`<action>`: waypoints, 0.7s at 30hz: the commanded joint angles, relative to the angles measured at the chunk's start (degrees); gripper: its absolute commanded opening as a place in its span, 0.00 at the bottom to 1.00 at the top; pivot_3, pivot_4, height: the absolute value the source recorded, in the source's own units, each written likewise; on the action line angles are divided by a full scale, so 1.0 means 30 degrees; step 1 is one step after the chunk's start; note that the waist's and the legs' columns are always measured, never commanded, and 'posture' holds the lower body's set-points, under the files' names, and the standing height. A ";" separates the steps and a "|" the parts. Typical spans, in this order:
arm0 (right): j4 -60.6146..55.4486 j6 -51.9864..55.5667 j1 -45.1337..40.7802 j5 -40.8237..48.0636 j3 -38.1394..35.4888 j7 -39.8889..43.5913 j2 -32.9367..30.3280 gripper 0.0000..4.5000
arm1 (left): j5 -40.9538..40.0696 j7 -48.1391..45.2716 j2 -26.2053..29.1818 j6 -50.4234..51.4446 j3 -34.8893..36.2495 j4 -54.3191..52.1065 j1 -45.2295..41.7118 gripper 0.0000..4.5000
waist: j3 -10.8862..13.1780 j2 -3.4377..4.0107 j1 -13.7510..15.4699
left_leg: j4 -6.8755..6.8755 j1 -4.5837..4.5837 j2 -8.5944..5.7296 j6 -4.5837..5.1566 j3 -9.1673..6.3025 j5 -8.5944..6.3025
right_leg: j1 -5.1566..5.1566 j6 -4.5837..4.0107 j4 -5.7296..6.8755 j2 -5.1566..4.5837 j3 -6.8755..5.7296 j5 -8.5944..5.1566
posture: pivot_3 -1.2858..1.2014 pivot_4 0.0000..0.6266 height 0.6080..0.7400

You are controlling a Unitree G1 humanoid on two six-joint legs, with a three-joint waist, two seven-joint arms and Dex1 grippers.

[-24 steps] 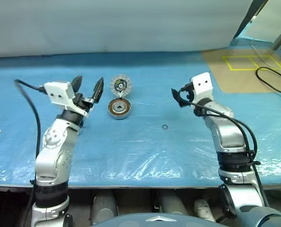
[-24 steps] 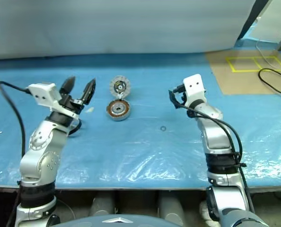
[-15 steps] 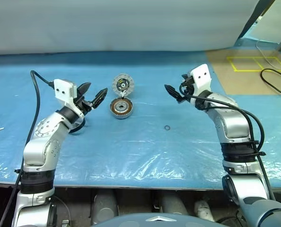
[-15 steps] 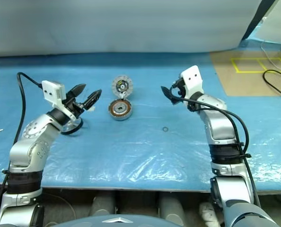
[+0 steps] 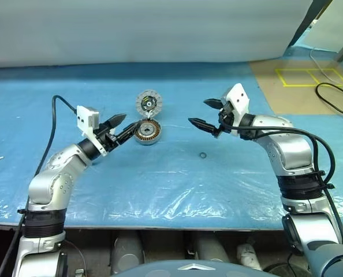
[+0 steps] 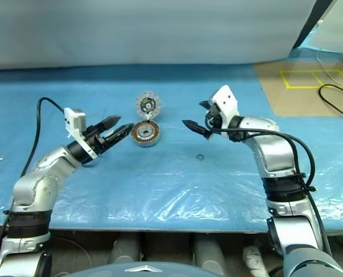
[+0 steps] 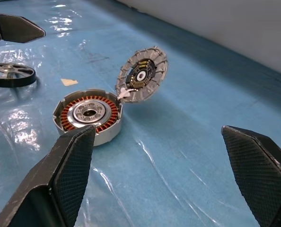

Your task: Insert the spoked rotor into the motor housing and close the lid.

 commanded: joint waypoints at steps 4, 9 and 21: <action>0.0248 -0.1056 -0.0947 0.0548 0.0339 0.1114 0.0092 1.00 | 0.0150 -0.3200 0.2642 0.0142 0.0033 0.1359 -0.1458 0.90 | 0.0001 -0.0001 0.0038 | -0.0007 -0.0004 0.0001 0.0001 0.0001 0.0000 | -0.0001 -0.0013 -0.0009 -0.0001 -0.0008 -0.0008 | 0.52 0.24 1.00; 0.0543 -0.1395 -0.1395 0.0560 0.0545 0.1334 0.0540 1.00 | 0.0870 -0.5983 0.3913 -0.0771 -0.0510 0.3682 -0.3668 0.90 | 0.0002 -0.0002 0.0081 | -0.0013 -0.0017 0.0000 0.0002 -0.0001 0.0002 | 0.0000 -0.0014 -0.0026 -0.0005 -0.0018 -0.0007 | 0.52 0.24 1.00; 0.0154 -0.1884 -0.1006 0.0383 0.1370 0.2416 0.0185 1.00 | 0.0484 -0.8089 0.4407 0.0674 -0.0806 0.2624 -0.3245 0.90 | 0.0008 -0.0006 0.0029 | -0.0042 -0.0029 0.0009 -0.0002 -0.0002 0.0000 | -0.0003 -0.0023 -0.0035 -0.0005 -0.0036 -0.0010 | 0.52 0.24 1.00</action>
